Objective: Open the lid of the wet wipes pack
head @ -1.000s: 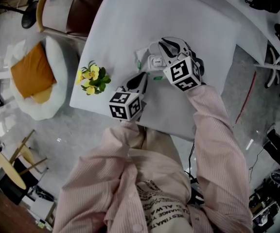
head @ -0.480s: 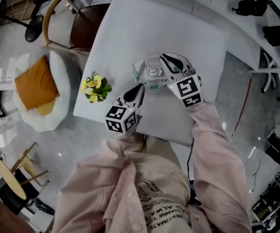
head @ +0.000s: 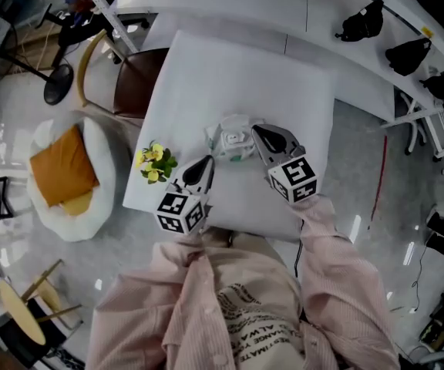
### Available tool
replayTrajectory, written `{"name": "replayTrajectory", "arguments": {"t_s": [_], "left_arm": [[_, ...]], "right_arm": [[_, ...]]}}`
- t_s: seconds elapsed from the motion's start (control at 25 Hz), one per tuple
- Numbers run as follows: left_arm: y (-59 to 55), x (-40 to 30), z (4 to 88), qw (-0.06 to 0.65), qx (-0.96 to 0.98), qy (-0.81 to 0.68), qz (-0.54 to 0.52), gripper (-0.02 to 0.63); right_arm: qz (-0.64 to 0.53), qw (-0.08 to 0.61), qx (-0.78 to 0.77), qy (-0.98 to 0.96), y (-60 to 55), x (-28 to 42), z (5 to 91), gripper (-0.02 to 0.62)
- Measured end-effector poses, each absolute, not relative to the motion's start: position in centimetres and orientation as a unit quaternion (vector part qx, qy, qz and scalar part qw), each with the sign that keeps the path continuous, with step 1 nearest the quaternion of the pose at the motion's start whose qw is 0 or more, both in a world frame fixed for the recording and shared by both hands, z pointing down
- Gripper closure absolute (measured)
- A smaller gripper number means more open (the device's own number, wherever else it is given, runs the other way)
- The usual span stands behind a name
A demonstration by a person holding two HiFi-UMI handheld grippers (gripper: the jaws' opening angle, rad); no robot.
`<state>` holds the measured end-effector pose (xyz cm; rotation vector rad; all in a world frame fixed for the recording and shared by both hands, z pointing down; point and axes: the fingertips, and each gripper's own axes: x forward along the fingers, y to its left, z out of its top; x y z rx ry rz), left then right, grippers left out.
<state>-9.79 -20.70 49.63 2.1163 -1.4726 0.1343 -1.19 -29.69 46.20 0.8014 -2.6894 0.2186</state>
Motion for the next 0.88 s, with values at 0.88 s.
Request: {"name": "replayTrajectory", "arguments": {"t_s": [0.88], "left_arm": [[-20.3, -11.0, 39.3, 0.163, 0.816, -0.554, 0.035, 0.607]], "right_arm": [[0.119, 0.034, 0.354, -0.927, -26.3, 5.1, 37.3, 0.595]]}}
